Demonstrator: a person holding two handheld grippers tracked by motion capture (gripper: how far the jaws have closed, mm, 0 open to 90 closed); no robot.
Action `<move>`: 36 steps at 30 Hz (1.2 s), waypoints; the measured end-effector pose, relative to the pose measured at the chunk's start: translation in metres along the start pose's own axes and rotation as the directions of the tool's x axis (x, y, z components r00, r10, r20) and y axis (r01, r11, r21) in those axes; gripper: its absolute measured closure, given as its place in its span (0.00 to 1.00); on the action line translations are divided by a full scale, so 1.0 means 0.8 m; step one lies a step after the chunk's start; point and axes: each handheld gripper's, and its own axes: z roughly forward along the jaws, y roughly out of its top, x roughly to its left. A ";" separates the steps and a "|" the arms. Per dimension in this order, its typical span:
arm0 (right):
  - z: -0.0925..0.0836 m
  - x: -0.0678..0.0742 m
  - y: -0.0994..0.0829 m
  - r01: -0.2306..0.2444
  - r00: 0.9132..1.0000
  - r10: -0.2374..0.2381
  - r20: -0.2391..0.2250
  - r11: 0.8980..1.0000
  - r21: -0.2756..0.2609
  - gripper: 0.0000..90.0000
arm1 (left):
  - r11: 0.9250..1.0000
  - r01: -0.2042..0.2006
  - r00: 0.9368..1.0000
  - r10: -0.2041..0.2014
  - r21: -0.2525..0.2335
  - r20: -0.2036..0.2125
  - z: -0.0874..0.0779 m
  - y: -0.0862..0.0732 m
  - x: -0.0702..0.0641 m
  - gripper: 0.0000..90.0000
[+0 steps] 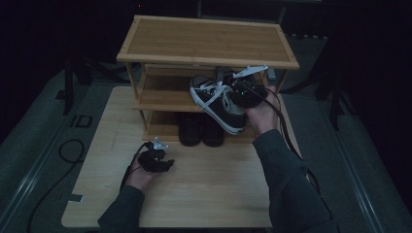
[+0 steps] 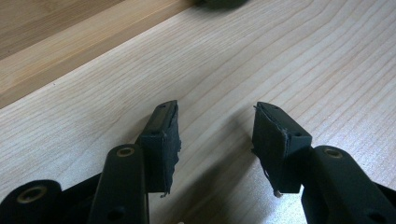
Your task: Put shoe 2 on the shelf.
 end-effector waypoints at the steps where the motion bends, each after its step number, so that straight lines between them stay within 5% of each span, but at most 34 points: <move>1: -0.001 -0.002 0.000 0.006 1.000 -0.006 -0.015 1.000 0.001 0.73 | 1.000 0.001 1.000 -0.001 0.000 0.001 0.000 0.000 0.000 0.57; 11: -0.022 -0.020 -0.001 0.103 0.992 -0.103 -0.076 0.995 -0.002 0.66 | 1.000 -0.001 1.000 0.001 0.000 -0.003 0.000 0.000 -0.001 0.56; 28: -0.045 -0.027 -0.004 0.108 0.981 -0.117 -0.154 0.992 -0.067 0.73 | 1.000 0.006 0.999 -0.005 0.015 -0.045 -0.002 0.002 0.000 0.67; 36: -0.051 -0.030 -0.010 0.115 0.970 -0.128 -0.205 0.991 -0.073 0.82 | 1.000 0.004 1.000 -0.005 -0.018 -0.015 -0.015 0.010 -0.002 0.76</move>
